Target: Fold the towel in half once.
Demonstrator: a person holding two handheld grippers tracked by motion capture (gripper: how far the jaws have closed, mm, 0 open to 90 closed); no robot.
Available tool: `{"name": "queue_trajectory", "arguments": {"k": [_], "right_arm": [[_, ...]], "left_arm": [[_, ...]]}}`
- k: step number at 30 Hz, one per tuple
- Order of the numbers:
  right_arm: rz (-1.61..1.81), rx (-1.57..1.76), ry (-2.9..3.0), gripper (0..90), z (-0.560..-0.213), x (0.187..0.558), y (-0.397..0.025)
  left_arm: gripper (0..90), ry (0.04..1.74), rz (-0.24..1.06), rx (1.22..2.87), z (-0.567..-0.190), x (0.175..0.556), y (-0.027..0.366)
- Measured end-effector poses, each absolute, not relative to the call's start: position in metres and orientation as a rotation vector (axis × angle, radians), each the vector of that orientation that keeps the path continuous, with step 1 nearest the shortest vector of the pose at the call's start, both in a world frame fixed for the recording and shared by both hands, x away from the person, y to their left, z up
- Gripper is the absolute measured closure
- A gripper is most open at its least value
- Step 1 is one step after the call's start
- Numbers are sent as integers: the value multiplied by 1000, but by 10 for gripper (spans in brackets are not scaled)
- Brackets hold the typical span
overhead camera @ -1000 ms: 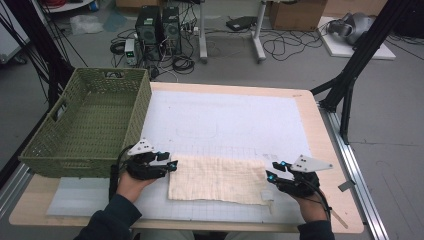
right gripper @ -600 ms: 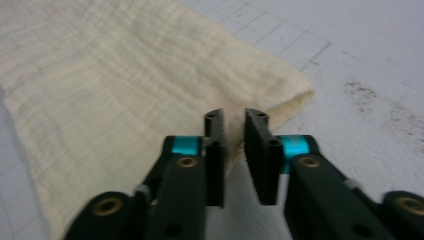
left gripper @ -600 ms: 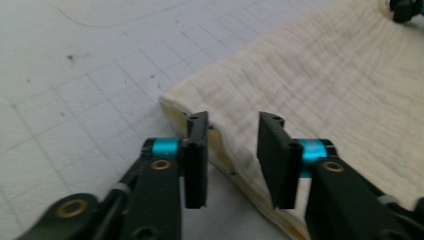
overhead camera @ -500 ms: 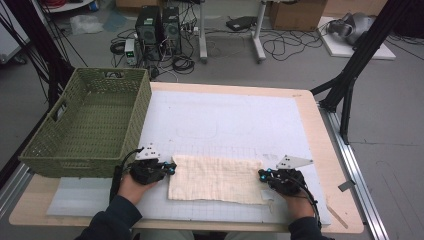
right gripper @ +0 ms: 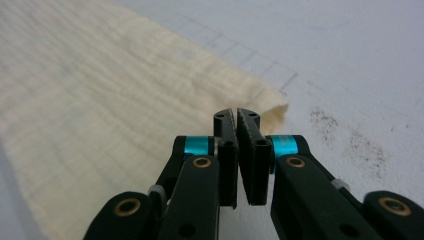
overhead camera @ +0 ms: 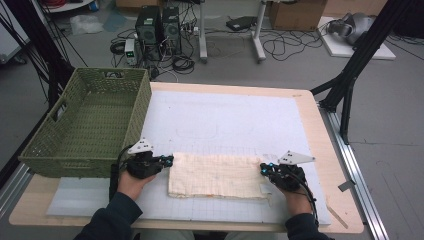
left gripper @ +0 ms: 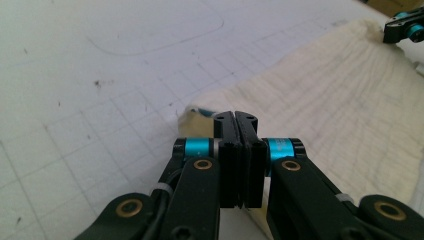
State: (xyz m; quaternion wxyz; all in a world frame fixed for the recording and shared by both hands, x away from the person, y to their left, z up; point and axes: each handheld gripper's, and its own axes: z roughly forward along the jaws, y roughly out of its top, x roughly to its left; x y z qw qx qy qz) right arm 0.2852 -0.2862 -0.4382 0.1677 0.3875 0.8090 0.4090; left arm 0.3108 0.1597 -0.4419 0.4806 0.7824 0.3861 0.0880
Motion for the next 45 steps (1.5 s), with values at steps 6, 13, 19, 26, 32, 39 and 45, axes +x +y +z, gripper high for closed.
{"name": "queue_trajectory", "arguments": {"k": [6, 13, 19, 26, 32, 39, 45], "right_arm": [[1108, 1147, 2286, 707, -439, 287, -286], [1187, 1196, 2136, 505, -423, 300, -293], [1193, 1155, 2193, 486, -429, 320, -279], [1140, 1149, 2380, 526, -447, 337, -271], [1145, 1114, 2428, 797, -447, 332, -273], [1166, 1091, 2332, 865, -439, 327, -276], [1209, 1125, 2242, 864, -433, 342, -276]], "left_arm": [[722, 955, 243, 1903, -440, 311, 159], [434, 977, 308, 1829, -432, 326, 155], [338, 1032, 300, 1848, -439, 344, 142], [452, 1011, 246, 1978, -450, 346, 138], [847, 921, 289, 2051, -449, 340, 135], [866, 939, 385, 1922, -438, 345, 143], [865, 961, 470, 1865, -426, 360, 137]]}}
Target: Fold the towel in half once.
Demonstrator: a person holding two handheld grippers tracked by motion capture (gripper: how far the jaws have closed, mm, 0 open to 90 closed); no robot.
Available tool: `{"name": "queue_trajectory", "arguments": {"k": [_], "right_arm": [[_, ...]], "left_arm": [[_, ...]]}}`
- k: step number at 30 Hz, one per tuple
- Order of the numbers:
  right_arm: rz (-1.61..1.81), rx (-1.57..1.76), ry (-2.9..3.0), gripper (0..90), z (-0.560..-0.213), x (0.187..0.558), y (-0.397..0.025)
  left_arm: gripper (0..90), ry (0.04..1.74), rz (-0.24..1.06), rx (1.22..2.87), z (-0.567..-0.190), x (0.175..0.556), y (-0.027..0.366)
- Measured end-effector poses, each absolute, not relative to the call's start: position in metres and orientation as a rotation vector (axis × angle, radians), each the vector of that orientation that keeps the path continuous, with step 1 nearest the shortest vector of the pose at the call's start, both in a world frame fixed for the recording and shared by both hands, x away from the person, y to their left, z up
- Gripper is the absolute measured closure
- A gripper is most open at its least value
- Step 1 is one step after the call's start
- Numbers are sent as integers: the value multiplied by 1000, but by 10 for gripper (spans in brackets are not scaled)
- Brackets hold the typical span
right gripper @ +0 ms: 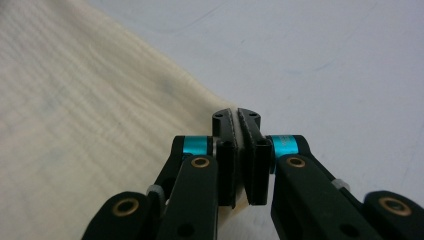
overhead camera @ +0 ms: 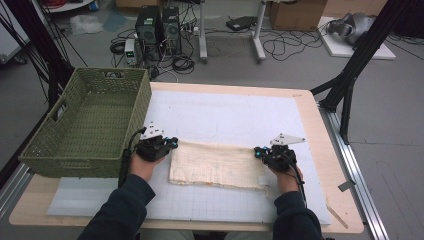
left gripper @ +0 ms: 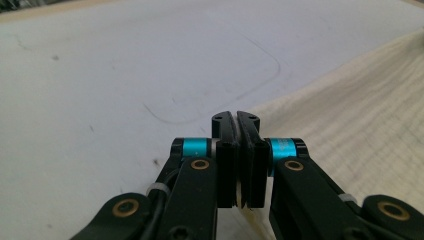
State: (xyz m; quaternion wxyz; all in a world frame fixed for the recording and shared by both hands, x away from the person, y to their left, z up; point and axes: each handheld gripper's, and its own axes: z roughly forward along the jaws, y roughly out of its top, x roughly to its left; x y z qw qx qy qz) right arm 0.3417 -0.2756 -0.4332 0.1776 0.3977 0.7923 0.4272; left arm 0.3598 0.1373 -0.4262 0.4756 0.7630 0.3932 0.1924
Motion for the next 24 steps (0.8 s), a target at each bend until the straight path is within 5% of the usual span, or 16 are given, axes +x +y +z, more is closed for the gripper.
{"name": "queue_trajectory", "arguments": {"k": [10, 16, 24], "right_arm": [[1076, 1166, 2179, 856, -433, 371, -258], [1093, 1230, 2140, 554, -434, 370, -263], [1139, 1157, 2101, 444, -414, 349, -275]], "left_arm": [[795, 1091, 504, 1807, -438, 381, 132], [444, 1078, 528, 1775, -429, 377, 143], [433, 983, 447, 1754, -421, 367, 139]]}}
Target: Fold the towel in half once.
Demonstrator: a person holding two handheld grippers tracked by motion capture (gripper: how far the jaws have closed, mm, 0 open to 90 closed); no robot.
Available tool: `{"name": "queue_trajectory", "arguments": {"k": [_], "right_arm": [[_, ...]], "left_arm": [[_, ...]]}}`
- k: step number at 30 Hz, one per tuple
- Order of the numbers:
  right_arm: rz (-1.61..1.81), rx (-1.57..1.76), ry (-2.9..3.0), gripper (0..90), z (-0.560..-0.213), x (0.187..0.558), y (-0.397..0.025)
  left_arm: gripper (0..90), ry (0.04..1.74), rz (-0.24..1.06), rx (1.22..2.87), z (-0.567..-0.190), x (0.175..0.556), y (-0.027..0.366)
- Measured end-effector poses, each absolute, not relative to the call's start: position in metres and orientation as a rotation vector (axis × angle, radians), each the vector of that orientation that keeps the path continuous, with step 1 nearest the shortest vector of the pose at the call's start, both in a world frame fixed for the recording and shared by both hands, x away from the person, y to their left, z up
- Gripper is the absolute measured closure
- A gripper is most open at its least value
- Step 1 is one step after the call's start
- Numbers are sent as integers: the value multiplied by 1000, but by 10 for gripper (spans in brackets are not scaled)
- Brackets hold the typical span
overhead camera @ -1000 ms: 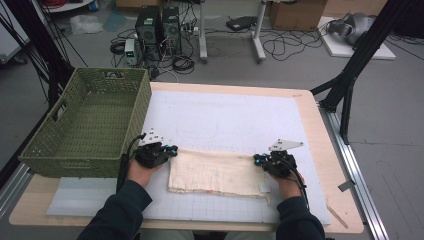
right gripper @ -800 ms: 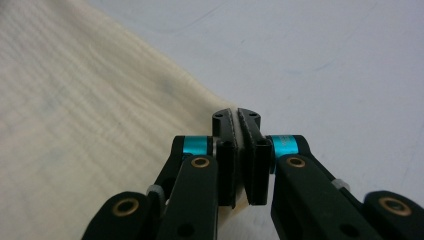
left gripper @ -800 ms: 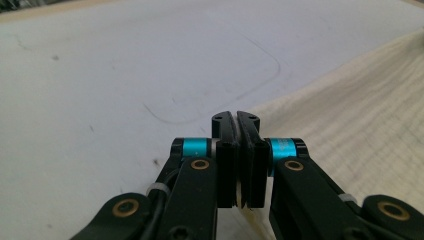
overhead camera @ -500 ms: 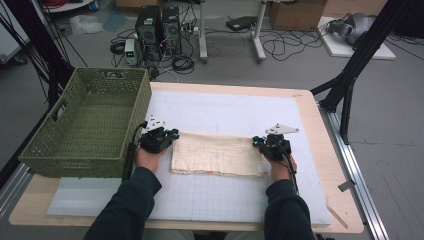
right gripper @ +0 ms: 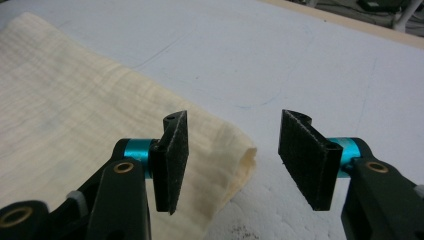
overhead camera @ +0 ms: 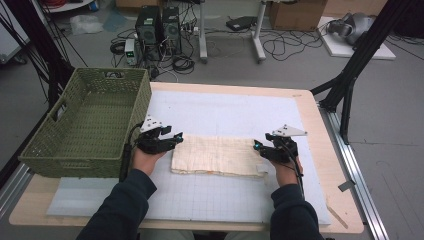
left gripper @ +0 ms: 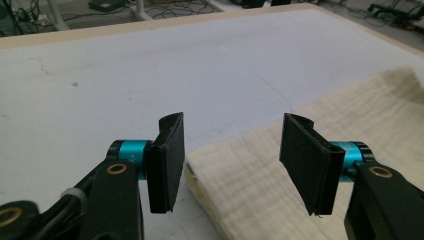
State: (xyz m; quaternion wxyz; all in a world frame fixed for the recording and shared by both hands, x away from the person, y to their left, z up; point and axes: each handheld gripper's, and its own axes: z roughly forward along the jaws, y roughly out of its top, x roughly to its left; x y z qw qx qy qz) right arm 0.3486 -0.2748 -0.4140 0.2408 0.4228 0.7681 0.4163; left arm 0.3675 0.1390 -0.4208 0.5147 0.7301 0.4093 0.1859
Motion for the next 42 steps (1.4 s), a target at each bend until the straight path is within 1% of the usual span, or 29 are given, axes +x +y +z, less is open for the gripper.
{"name": "queue_trajectory", "arguments": {"k": [1, 4, 12, 19, 21, 25, 26, 29, 31, 32, 35, 39, 42], "right_arm": [[1151, 1141, 2101, 432, -413, 346, -276], [1158, 1119, 2104, 433, -411, 338, -281], [1198, 1121, 2098, 434, -411, 320, -295], [1215, 1118, 2134, 470, -416, 304, -301], [1212, 1111, 2142, 466, -418, 299, -302], [1215, 1115, 2143, 449, -424, 291, -304], [1219, 1117, 2145, 455, -426, 290, -305], [1231, 1105, 2183, 535, -432, 290, -304], [1249, 1077, 2221, 632, -434, 292, -300], [1254, 1064, 2242, 632, -435, 292, -296], [1251, 1028, 2291, 650, -437, 294, -285], [1129, 996, 2377, 654, -447, 295, -270], [1100, 982, 2393, 658, -448, 293, -269]], "left_arm": [[435, 976, 446, 1758, -420, 366, 140], [452, 959, 433, 1772, -419, 359, 141], [445, 923, 452, 1788, -417, 344, 145], [445, 896, 429, 1794, -417, 335, 144], [446, 891, 448, 1820, -420, 332, 144], [462, 890, 421, 1850, -425, 329, 143], [479, 888, 413, 1844, -427, 327, 142], [553, 894, 375, 1883, -433, 325, 139], [594, 869, 348, 1923, -437, 325, 136], [624, 862, 341, 1935, -439, 324, 134], [652, 852, 333, 1987, -443, 322, 130], [658, 868, 329, 2045, -449, 321, 130], [675, 855, 333, 2060, -450, 317, 131]]}}
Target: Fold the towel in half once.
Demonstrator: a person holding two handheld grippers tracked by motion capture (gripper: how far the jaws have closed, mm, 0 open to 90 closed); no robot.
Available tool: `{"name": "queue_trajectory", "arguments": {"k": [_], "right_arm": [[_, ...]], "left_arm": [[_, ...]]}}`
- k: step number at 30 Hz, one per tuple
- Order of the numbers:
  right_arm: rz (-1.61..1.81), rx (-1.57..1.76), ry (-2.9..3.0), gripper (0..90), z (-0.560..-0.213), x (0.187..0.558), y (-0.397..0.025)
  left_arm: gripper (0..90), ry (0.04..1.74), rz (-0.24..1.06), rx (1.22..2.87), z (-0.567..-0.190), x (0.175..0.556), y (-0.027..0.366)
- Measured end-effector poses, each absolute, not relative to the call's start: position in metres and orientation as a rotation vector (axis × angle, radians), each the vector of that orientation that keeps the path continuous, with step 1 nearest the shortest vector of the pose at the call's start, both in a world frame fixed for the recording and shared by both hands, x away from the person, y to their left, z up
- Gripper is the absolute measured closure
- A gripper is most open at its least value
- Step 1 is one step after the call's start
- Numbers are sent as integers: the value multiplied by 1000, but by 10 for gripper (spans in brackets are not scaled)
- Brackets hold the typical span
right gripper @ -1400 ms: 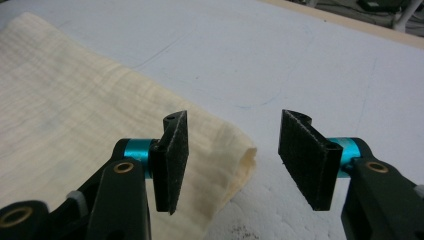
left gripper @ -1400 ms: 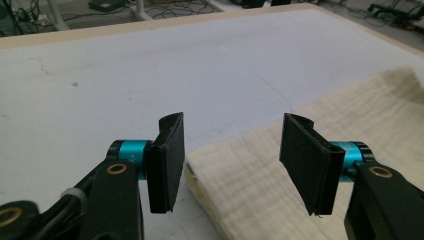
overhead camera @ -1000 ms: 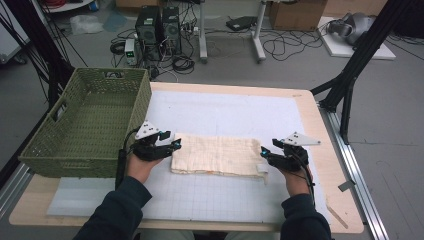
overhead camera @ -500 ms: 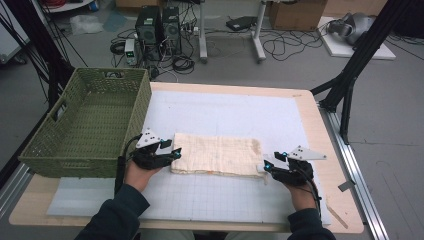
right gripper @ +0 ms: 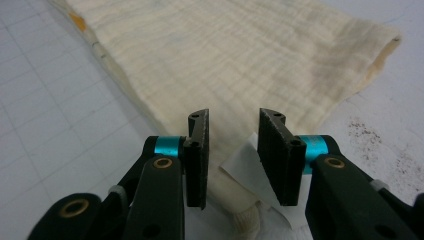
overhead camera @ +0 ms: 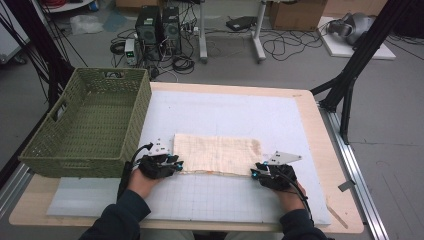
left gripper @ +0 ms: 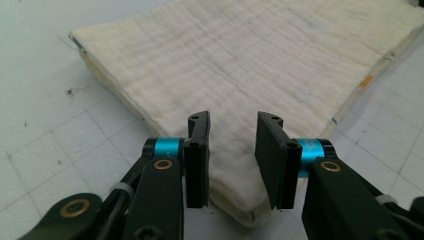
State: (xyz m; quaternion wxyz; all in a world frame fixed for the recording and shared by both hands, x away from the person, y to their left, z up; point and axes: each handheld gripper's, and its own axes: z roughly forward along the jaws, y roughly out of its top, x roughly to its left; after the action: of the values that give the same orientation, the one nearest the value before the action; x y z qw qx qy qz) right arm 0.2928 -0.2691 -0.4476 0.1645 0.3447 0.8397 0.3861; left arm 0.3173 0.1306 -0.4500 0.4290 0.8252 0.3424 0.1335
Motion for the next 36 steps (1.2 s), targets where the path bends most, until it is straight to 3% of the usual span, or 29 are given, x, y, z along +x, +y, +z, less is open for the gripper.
{"name": "queue_trajectory", "arguments": {"k": [10, 12, 24, 29, 36], "right_arm": [[1078, 954, 2425, 651, -445, 283, -276], [1074, 977, 2399, 540, -445, 283, -278], [1176, 1071, 2111, 242, -420, 274, -303], [1195, 1055, 2082, 129, -409, 272, -308], [1251, 1049, 2041, 113, -399, 268, -316]], "left_arm": [[716, 838, 328, 2055, -450, 303, 137], [663, 836, 336, 2035, -449, 303, 139], [175, 885, 411, 1716, -425, 318, 150], [162, 845, 390, 1690, -418, 316, 151], [173, 807, 379, 1693, -417, 308, 153]]}}
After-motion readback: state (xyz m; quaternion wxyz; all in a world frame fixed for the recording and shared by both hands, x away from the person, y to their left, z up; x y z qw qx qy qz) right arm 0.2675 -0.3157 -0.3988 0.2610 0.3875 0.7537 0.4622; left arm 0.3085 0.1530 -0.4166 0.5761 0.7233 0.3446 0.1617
